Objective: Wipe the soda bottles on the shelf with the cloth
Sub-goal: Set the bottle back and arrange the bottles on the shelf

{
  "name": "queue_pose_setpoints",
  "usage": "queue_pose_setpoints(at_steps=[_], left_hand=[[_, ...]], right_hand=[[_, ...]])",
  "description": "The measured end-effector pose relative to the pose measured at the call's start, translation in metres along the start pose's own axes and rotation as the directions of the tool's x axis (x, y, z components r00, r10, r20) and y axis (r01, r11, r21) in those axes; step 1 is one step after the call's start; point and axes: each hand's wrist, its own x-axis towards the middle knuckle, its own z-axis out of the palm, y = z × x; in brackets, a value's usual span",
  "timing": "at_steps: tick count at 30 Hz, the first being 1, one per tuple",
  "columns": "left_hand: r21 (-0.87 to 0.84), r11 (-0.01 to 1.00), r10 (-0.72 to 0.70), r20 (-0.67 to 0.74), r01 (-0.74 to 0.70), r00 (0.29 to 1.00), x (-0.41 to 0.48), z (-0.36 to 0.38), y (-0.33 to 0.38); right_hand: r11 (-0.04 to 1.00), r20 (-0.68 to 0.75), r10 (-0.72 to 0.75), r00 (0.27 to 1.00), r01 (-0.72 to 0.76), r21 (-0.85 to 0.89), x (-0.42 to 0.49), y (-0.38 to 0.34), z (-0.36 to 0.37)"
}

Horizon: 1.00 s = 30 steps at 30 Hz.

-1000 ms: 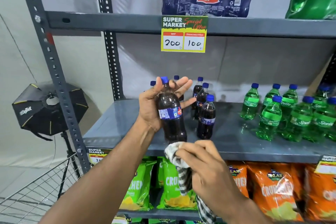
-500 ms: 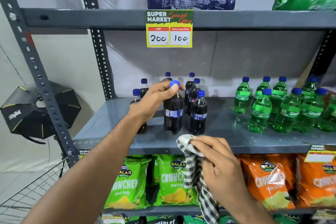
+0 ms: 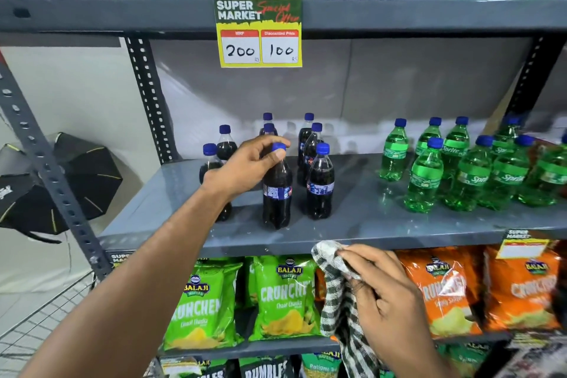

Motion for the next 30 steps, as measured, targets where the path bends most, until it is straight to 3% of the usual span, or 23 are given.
queue_pose_setpoints(at_steps=[11,22,26,30], left_hand=[[0.245,0.967,-0.04,-0.102,0.064,0.994,-0.003,0.001,-0.004],[0.324,0.943,-0.036,-0.132,0.077,0.991,-0.01,0.015,0.012],[0.418,0.908,0.126,-0.252,-0.009,0.96,-0.015,0.029,0.026],[0.532,0.83,0.334,-0.237,-0.166,0.912,-0.016,0.055,0.05]], right_hand=[[0.999,-0.002,0.027,1.0,-0.027,-0.033,0.003,0.011,0.006],[0.994,-0.003,-0.029,1.0,0.028,-0.109,0.023,0.023,-0.005],[0.99,-0.015,-0.024,1.0,0.022,-0.143,0.028,0.028,-0.013],[0.99,-0.014,-0.013,1.0,0.011,-0.144,0.022,0.033,-0.018]])
